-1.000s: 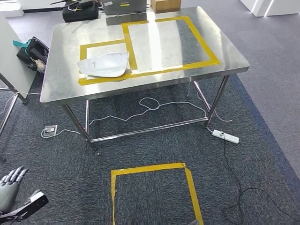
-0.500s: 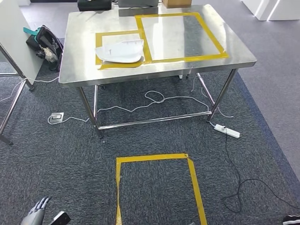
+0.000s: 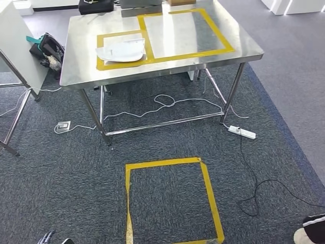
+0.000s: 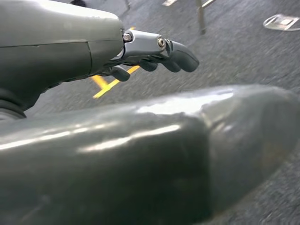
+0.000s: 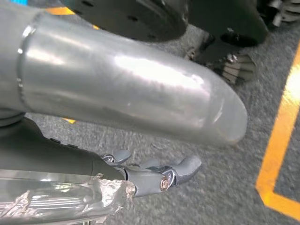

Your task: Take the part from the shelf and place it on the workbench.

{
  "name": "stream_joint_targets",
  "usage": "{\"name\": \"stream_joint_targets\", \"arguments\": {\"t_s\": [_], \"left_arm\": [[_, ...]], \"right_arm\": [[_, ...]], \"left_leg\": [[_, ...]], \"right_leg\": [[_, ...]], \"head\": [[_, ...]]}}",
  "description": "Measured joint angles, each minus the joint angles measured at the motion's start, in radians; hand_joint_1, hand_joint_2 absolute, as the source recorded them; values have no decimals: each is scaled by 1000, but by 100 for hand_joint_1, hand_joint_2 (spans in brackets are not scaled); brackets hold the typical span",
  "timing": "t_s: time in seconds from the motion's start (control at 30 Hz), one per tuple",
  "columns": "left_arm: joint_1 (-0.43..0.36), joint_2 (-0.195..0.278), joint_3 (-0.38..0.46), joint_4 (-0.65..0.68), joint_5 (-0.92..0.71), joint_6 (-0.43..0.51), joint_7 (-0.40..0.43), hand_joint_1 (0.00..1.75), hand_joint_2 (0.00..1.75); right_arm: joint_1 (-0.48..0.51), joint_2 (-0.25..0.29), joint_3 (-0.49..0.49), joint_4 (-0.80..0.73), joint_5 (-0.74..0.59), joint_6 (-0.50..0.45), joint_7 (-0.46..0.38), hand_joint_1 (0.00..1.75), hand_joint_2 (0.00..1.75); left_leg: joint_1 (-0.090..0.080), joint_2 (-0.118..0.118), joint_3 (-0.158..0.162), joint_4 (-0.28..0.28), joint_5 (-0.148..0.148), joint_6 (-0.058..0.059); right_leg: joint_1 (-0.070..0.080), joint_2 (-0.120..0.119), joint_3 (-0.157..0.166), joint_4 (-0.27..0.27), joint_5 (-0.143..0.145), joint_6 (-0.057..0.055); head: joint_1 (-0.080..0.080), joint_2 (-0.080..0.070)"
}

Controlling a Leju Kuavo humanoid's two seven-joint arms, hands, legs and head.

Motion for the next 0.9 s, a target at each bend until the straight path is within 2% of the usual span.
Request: {"name": "stream_joint_targets", "arguments": {"t_s": [0.03,0.07,0.1,0.13,0.17,0.2,0.23,0.27,0.33,0.4,0.47,0.5,0.53,0.57,0.6,0.63,0.7,0.73,0.77,0.83,0.87,0.9], "left_arm": [[0,-1,3,5,2,-3,3,0,0],[1,-1,5,10,2,-6,9,0,0],[1,-1,7,15,1,-10,17,0,0],[1,-2,11,18,0,-13,26,0,0],[0,-2,15,21,-1,-16,36,0,0],[-1,-3,18,23,-3,-19,45,0,0],[-3,-4,21,25,-7,-22,56,0,0],[-4,-6,22,27,-11,-26,70,0,0],[0,-11,23,35,-23,-36,104,0,0],[4,-16,23,42,-34,-46,136,0,0],[3,-23,23,47,-39,-57,163,0,0],[3,-26,23,49,-39,-64,175,0,0],[3,-30,23,51,-39,-72,188,0,0],[4,-34,23,53,-38,-79,200,0,0],[5,-37,23,55,-36,-86,210,0,0],[6,-41,24,57,-33,-93,219,0,0],[5,-47,26,60,-23,-107,237,0,0],[3,-49,27,60,-16,-115,247,0,0],[2,-50,30,61,-10,-123,257,0,0],[5,-53,39,62,2,-140,280,0,0],[8,-55,45,64,8,-150,295,0,0],[10,-58,50,65,13,-162,311,0,0]], "right_arm": [[2,0,0,0,2,-2,0,0,0],[4,0,0,0,7,-5,1,0,0],[5,0,0,0,13,-9,2,0,0],[7,0,0,0,18,-14,2,0,0],[8,0,0,0,24,-18,2,0,0],[9,0,0,0,29,-23,2,0,0],[10,0,1,0,32,-26,2,0,0],[10,0,1,0,36,-29,2,0,0],[9,0,3,0,45,-35,0,0,0],[8,0,6,0,52,-40,-1,0,0],[11,0,8,0,57,-43,-1,0,0],[12,0,10,0,59,-45,-1,0,0],[14,0,11,0,61,-47,-1,0,0],[15,0,12,0,63,-49,0,0,0],[16,0,12,0,65,-51,0,0,0],[16,0,13,0,66,-53,0,0,0],[16,0,13,0,66,-56,0,0,0],[16,0,13,0,66,-58,0,0,0],[16,0,13,0,65,-59,0,0,0],[16,0,13,0,63,-60,0,0,0],[16,0,13,0,61,-60,0,0,0],[15,0,13,0,59,-59,0,0,0]], "left_leg": [[0,0,-11,49,-18,-3],[1,0,-5,65,-15,-4],[2,1,20,41,4,-5],[3,7,62,-16,31,-5],[2,23,108,-87,53,-5],[-1,39,145,-147,68,-1],[-4,52,168,-188,72,5],[-6,58,174,-206,68,14],[-6,41,167,-215,66,34],[-3,24,161,-216,72,49],[-2,7,154,-217,77,59],[-3,-4,151,-217,80,63],[-3,-15,148,-216,82,65],[-4,-26,146,-216,84,66],[-4,-37,146,-216,86,65],[-4,-49,146,-216,87,63],[-4,-74,144,-214,92,57],[-4,-84,140,-213,95,52],[-4,-94,135,-212,98,47],[-1,-113,123,-214,108,33],[0,-113,119,-213,110,27],[-1,-101,114,-208,106,21]], "right_leg": [[0,-3,-8,1,6,0],[0,-8,-13,2,11,1],[0,-15,-16,4,14,2],[-1,-21,-18,6,17,4],[1,-29,-19,9,17,7],[4,-37,-25,13,16,11],[7,-46,-27,17,15,15],[11,-56,-28,20,14,19],[12,-70,-28,24,10,29],[9,-47,-45,60,-17,41],[6,-9,-97,175,-81,50],[5,0,-129,246,-112,52],[4,4,-155,301,-128,53],[3,6,-166,321,-125,52],[3,8,-158,301,-102,51],[2,16,-131,243,-64,48],[-3,57,-67,101,-4,42],[-5,76,-47,54,9,40],[-6,86,-38,32,10,38],[-4,74,-38,29,11,32],[-5,63,-37,28,16,26],[-7,53,-37,25,20,21]], "head": [[0,0],[0,0],[-1,0],[-1,0],[-2,0],[-2,0],[-1,0],[0,0],[4,0],[6,0],[9,0],[9,0],[8,0],[9,0],[8,0],[8,0],[8,0],[8,0],[8,0],[7,0],[8,0],[6,0]]}}
